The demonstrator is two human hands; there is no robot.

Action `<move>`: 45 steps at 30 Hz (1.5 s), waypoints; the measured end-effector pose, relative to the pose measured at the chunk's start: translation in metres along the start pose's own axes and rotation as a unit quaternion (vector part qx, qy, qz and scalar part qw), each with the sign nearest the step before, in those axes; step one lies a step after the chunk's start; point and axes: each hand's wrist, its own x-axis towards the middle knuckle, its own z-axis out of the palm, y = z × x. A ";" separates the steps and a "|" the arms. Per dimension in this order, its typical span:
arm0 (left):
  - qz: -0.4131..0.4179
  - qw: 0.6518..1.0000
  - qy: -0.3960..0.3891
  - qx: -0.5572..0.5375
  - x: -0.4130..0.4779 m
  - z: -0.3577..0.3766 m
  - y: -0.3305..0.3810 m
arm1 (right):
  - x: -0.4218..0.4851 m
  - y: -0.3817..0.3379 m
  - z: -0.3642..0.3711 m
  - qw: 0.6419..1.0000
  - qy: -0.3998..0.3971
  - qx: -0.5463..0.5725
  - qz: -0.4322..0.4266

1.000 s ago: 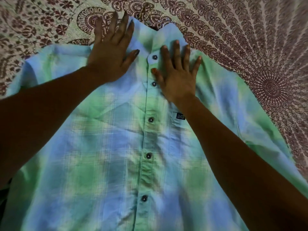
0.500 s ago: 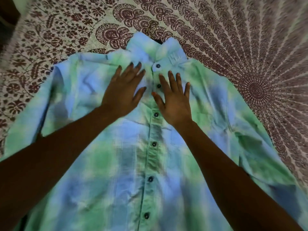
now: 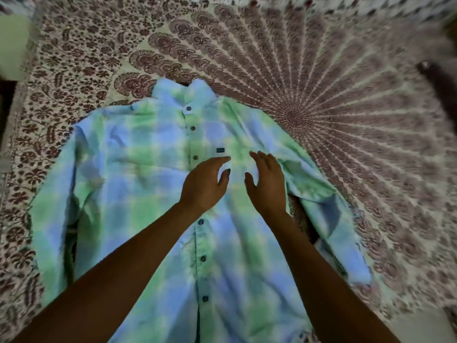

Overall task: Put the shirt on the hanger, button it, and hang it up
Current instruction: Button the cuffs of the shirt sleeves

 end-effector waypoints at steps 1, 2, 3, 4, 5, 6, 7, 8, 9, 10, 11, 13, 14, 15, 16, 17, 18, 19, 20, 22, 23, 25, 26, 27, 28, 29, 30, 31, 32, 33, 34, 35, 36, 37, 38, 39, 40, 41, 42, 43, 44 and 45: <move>0.004 1.000 -0.018 -0.007 -0.003 0.011 0.009 | -0.009 0.017 -0.010 0.999 0.028 -0.004 0.034; 0.000 0.999 -0.038 -0.010 -0.006 0.021 0.016 | -0.018 0.032 -0.018 0.995 0.056 -0.011 0.078; -0.002 0.998 -0.061 -0.009 -0.008 0.033 0.026 | -0.028 0.053 -0.027 0.986 0.092 -0.027 0.134; -0.007 0.996 -0.084 -0.003 -0.011 0.044 0.032 | -0.038 0.072 -0.034 0.972 0.119 -0.053 0.194; -0.008 0.994 -0.105 0.005 -0.013 0.054 0.038 | -0.047 0.091 -0.041 0.953 0.121 -0.079 0.268; -0.005 0.992 -0.126 0.013 -0.014 0.067 0.045 | -0.058 0.112 -0.048 0.927 0.106 -0.097 0.347; -0.004 0.989 -0.144 0.017 -0.014 0.077 0.049 | -0.067 0.131 -0.052 0.899 0.088 -0.094 0.419; -0.006 0.986 -0.167 0.015 -0.013 0.090 0.054 | -0.076 0.147 -0.058 0.869 0.079 -0.062 0.485; -0.011 0.983 -0.183 0.009 -0.012 0.101 0.058 | -0.083 0.163 -0.060 0.841 0.085 -0.006 0.535; -0.018 0.980 -0.199 -0.003 -0.011 0.112 0.062 | -0.088 0.177 -0.059 0.820 0.087 0.061 0.562; -0.030 0.977 -0.210 -0.023 -0.009 0.125 0.068 | -0.093 0.193 -0.057 0.811 0.084 0.121 0.566; -0.076 0.970 -0.216 -0.083 -0.003 0.150 0.080 | -0.100 0.211 -0.057 0.815 0.047 0.164 0.553; -0.111 0.963 -0.216 -0.115 0.002 0.162 0.085 | -0.101 0.215 -0.060 0.829 0.017 0.158 0.536; -0.154 0.953 -0.214 -0.150 0.008 0.173 0.091 | -0.100 0.219 -0.063 0.847 -0.014 0.140 0.513; -0.201 0.939 -0.204 -0.191 0.015 0.187 0.098 | -0.098 0.228 -0.067 0.863 -0.047 0.129 0.486; -0.243 0.924 -0.182 -0.232 0.022 0.196 0.103 | -0.095 0.232 -0.069 0.879 -0.082 0.133 0.451; -0.279 0.910 -0.156 -0.265 0.031 0.208 0.111 | -0.090 0.237 -0.075 0.885 -0.127 0.146 0.424; -0.305 0.899 -0.119 -0.291 0.040 0.215 0.115 | -0.086 0.240 -0.080 0.889 -0.161 0.163 0.397; -0.323 0.893 -0.075 -0.304 0.050 0.220 0.118 | -0.081 0.242 -0.087 0.897 -0.177 0.174 0.367; -0.349 0.881 0.009 -0.320 0.070 0.227 0.117 | -0.068 0.255 -0.113 0.894 -0.160 0.241 0.341; -0.365 0.868 0.042 -0.335 0.080 0.231 0.111 | -0.060 0.262 -0.131 0.888 -0.130 0.293 0.329; -0.408 0.833 0.074 -0.367 0.092 0.235 0.101 | -0.048 0.269 -0.171 0.893 -0.052 0.359 0.267; -0.424 0.811 0.081 -0.394 0.095 0.233 0.102 | -0.042 0.274 -0.189 0.918 -0.016 0.334 0.212; -0.438 0.789 0.085 -0.423 0.097 0.226 0.112 | -0.041 0.278 -0.201 0.954 0.015 0.257 0.157; -0.447 0.770 0.096 -0.446 0.100 0.224 0.118 | -0.040 0.281 -0.211 0.981 0.033 0.164 0.097; -0.452 0.755 0.108 -0.463 0.102 0.227 0.119 | -0.043 0.286 -0.211 0.994 0.024 0.086 0.056; -0.458 0.746 0.126 -0.467 0.103 0.230 0.118 | -0.045 0.286 -0.206 0.998 -0.022 0.052 0.041; -0.460 0.736 0.152 -0.472 0.102 0.234 0.118 | -0.048 0.288 -0.199 0.992 -0.102 0.034 0.059; -0.457 0.727 0.177 -0.481 0.100 0.235 0.118 | -0.053 0.294 -0.189 0.978 -0.188 0.026 0.082; -0.450 0.713 0.193 -0.502 0.099 0.237 0.116 | -0.059 0.301 -0.181 0.967 -0.228 0.037 0.107; -0.446 0.708 0.196 -0.512 0.097 0.236 0.115 | -0.063 0.305 -0.175 0.967 -0.198 0.075 0.144; -0.445 0.708 0.195 -0.513 0.098 0.235 0.111 | -0.064 0.308 -0.172 0.967 -0.115 0.133 0.184; -0.453 0.712 0.187 -0.502 0.097 0.235 0.108 | -0.066 0.320 -0.168 0.960 -0.008 0.169 0.223; -0.460 0.712 0.183 -0.499 0.097 0.234 0.105 | -0.070 0.331 -0.164 0.948 0.088 0.158 0.262; -0.470 0.705 0.181 -0.499 0.096 0.233 0.104 | -0.074 0.348 -0.160 0.939 0.143 0.112 0.291; -0.475 0.691 0.190 -0.511 0.095 0.231 0.105 | -0.078 0.364 -0.154 0.937 0.140 0.069 0.313; -0.472 0.678 0.194 -0.528 0.094 0.228 0.108 | -0.080 0.375 -0.149 0.942 0.081 0.025 0.326; -0.463 0.664 0.193 -0.554 0.093 0.228 0.110 | -0.085 0.383 -0.143 0.945 -0.007 -0.029 0.327; -0.453 0.657 0.185 -0.573 0.091 0.225 0.114 | -0.089 0.388 -0.137 0.943 -0.079 -0.099 0.308; -0.442 0.660 0.174 -0.582 0.090 0.226 0.115 | -0.092 0.392 -0.133 0.934 -0.122 -0.170 0.290; -0.436 0.671 0.162 -0.578 0.089 0.228 0.115 | -0.091 0.389 -0.133 0.928 -0.132 -0.224 0.268; -0.436 0.689 0.158 -0.556 0.088 0.230 0.113 | -0.086 0.386 -0.135 0.930 -0.132 -0.249 0.235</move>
